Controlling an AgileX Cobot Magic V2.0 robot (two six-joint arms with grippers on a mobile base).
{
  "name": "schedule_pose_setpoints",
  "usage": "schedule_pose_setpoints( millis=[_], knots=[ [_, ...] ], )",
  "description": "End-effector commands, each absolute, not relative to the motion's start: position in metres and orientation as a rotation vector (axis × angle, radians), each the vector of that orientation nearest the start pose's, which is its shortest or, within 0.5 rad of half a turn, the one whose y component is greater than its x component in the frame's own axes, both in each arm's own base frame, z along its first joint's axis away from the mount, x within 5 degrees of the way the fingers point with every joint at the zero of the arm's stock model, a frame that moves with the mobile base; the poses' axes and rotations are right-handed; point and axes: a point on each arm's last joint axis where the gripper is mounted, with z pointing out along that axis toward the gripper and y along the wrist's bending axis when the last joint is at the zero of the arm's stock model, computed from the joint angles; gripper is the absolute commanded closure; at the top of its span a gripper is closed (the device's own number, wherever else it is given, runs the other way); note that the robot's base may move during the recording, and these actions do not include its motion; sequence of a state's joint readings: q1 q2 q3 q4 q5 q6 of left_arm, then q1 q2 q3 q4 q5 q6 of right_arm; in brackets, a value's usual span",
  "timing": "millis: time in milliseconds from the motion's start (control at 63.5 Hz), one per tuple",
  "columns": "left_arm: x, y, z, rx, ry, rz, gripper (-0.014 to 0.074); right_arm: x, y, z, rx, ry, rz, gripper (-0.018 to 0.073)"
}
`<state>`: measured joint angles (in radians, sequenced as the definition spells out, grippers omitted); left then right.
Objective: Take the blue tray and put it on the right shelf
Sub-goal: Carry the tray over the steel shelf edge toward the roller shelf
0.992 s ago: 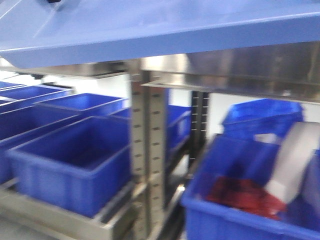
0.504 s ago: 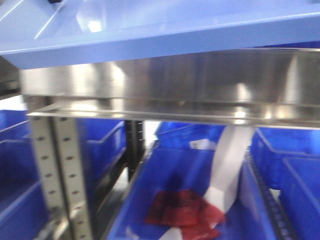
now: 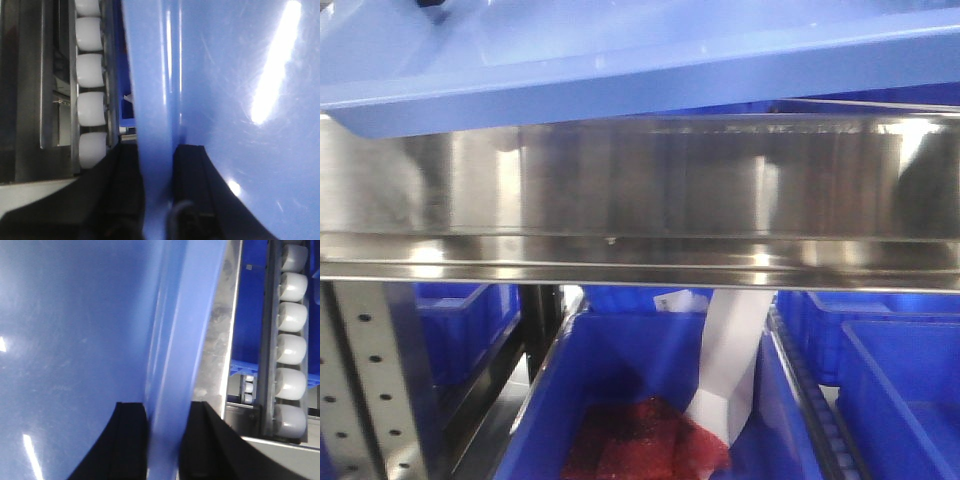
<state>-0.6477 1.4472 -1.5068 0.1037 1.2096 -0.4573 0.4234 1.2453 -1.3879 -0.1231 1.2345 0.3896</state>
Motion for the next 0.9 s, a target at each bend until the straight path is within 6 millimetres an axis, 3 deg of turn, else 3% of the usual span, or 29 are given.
schedule_pose_setpoints(
  millis=[0, 882],
  knots=[
    [0.2267, -0.1596, 0.3978, 0.332, 2.648, -0.149, 0.0645, 0.2147, 0.0814, 0.4259, -0.078, 2.431, 0.149, 0.0503],
    [0.2267, -0.1596, 0.3978, 0.332, 2.648, -0.149, 0.0645, 0.2147, 0.0814, 0.4259, -0.078, 2.431, 0.149, 0.0503]
  ],
)
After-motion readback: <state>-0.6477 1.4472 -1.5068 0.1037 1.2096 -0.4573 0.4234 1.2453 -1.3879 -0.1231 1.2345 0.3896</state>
